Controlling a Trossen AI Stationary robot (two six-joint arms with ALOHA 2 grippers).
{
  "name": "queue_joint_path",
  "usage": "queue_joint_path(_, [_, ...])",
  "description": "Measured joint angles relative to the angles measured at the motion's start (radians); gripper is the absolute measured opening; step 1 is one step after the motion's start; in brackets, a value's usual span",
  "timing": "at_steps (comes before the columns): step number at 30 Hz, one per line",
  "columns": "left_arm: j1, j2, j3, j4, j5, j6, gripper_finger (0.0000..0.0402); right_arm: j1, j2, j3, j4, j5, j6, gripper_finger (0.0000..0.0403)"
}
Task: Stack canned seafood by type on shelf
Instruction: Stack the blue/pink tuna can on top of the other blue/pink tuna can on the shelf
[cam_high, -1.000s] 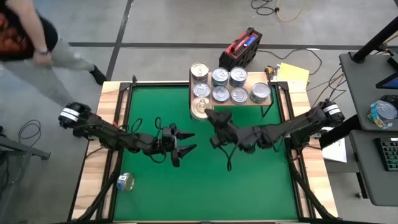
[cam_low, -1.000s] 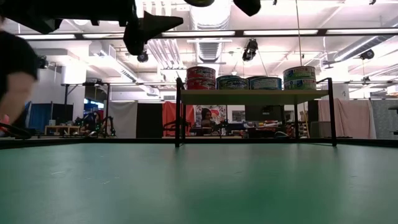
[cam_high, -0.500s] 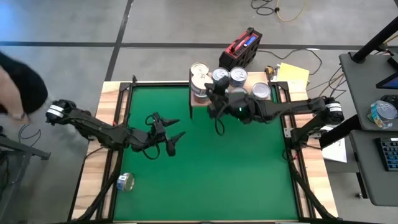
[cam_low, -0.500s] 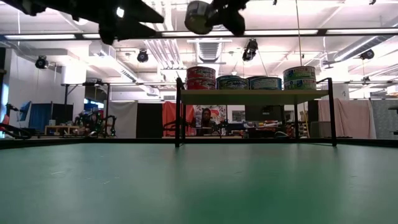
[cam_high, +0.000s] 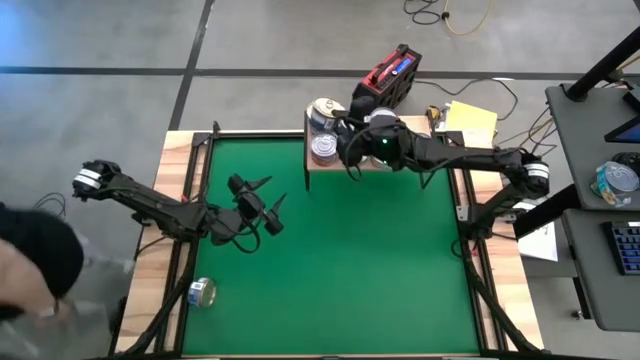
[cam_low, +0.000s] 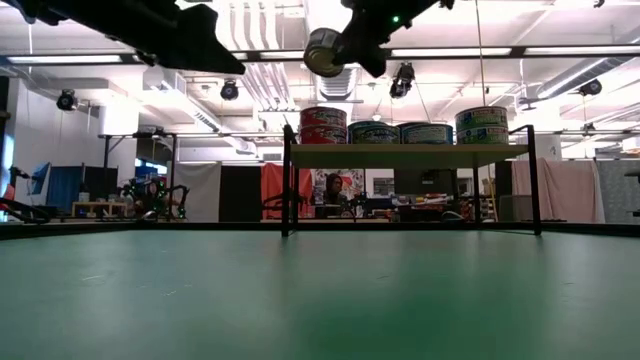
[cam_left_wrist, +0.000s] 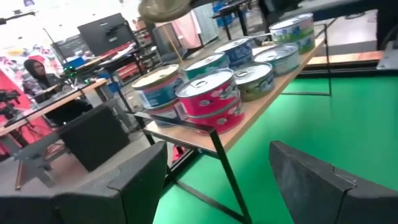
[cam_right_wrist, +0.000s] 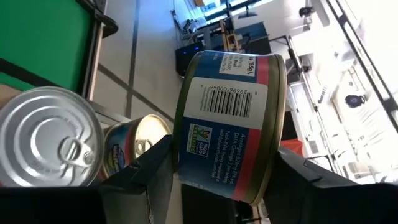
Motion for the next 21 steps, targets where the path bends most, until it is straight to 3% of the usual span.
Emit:
queue_joint_path(9, [0.003, 0.047, 0.0, -0.001, 0.066, 0.039, 0.0261, -0.042, 0.155, 0.115, -0.031, 0.013, -0.027, 0.0183])
queue_joint_path(16, [0.005, 0.048, -0.011, -0.02, 0.024, 0.031, 0.0247, -0.074, 0.245, 0.291, -0.203, 0.029, -0.01, 0.0183])
queue_joint_path(21, [0.006, 0.048, -0.013, -0.075, -0.07, -0.018, 0.024, -0.098, 0.268, 0.371, -0.347, 0.014, 0.036, 0.0184])
